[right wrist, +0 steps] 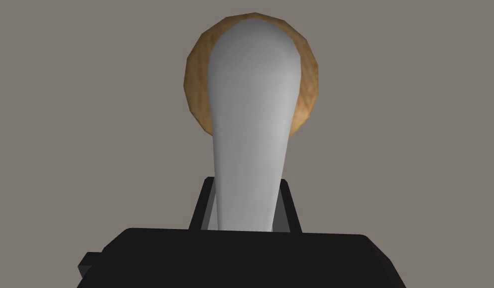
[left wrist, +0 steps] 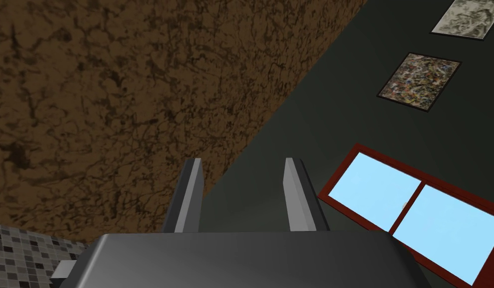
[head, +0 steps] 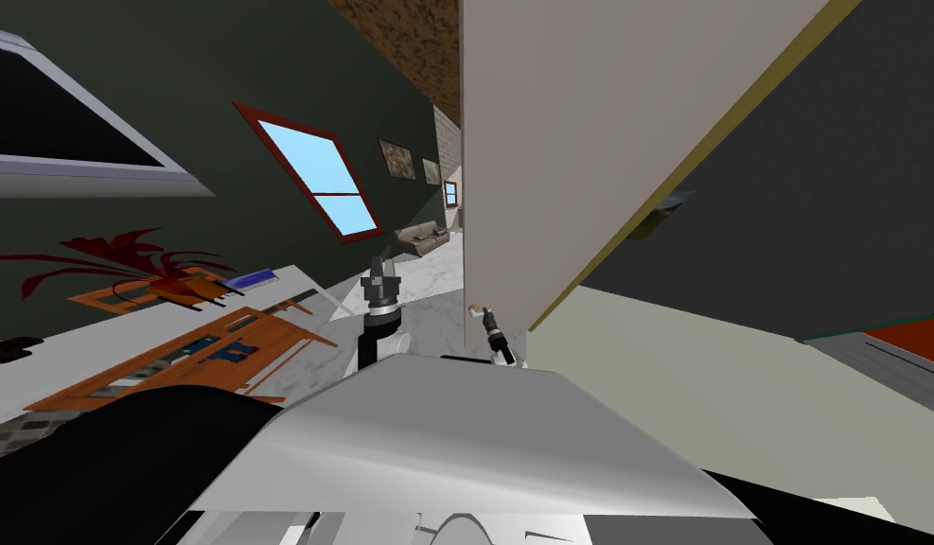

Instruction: Push the door open

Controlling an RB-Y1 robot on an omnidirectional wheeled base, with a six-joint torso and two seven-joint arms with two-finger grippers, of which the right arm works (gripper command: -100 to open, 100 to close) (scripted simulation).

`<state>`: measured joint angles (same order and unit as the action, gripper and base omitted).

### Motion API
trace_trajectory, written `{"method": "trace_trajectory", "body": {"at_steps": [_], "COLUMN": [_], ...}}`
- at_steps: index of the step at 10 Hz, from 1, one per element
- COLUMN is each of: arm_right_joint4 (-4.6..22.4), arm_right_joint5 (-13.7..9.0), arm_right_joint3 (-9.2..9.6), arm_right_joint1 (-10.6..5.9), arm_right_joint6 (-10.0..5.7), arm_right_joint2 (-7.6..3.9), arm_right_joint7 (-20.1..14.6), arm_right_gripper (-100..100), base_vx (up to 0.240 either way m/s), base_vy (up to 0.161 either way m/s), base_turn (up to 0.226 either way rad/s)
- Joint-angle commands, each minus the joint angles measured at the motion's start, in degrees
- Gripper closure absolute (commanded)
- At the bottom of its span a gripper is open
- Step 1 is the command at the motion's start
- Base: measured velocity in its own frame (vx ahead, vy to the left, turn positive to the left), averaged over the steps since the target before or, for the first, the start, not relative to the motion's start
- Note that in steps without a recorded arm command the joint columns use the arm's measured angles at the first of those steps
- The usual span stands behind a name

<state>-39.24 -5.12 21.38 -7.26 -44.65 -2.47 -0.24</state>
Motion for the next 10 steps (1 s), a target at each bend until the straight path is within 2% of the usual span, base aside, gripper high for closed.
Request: {"method": "trace_trajectory", "body": {"at_steps": [1, 2, 3, 4, 6, 10], "arm_right_joint4": [-1.2, -1.0, -0.8, -0.6, -0.4, 0.2], "arm_right_joint5": [-0.2, -0.4, -0.4, -1.0, -1.3, -2.3], "arm_right_joint3": [-1.04, -1.69, -1.62, -3.15, -4.26, -7.17], "arm_right_joint1": [0.48, 0.41, 0.44, 0.22, 0.10, -0.22], "arm_right_joint6": [0.47, 0.47, 0.46, 0.39, 0.32, 0.16], "arm_right_joint2": [0.32, 0.69, 0.06, -0.53, -0.71, -0.34], "arm_right_joint7": [0.3, 0.5, 0.3, 0.8, 1.1, 2.1], "arm_right_gripper": [100, 100, 100, 100, 100, 100], "base_vx": [0.085, 0.102, 0.055, 0.122, 0.144, 0.163], "base_vy": [0.172, 0.153, 0.053, 0.099, 0.146, 0.164], "base_turn": [-0.058, -0.068, -0.039, -0.058, -0.064, -0.065]}}
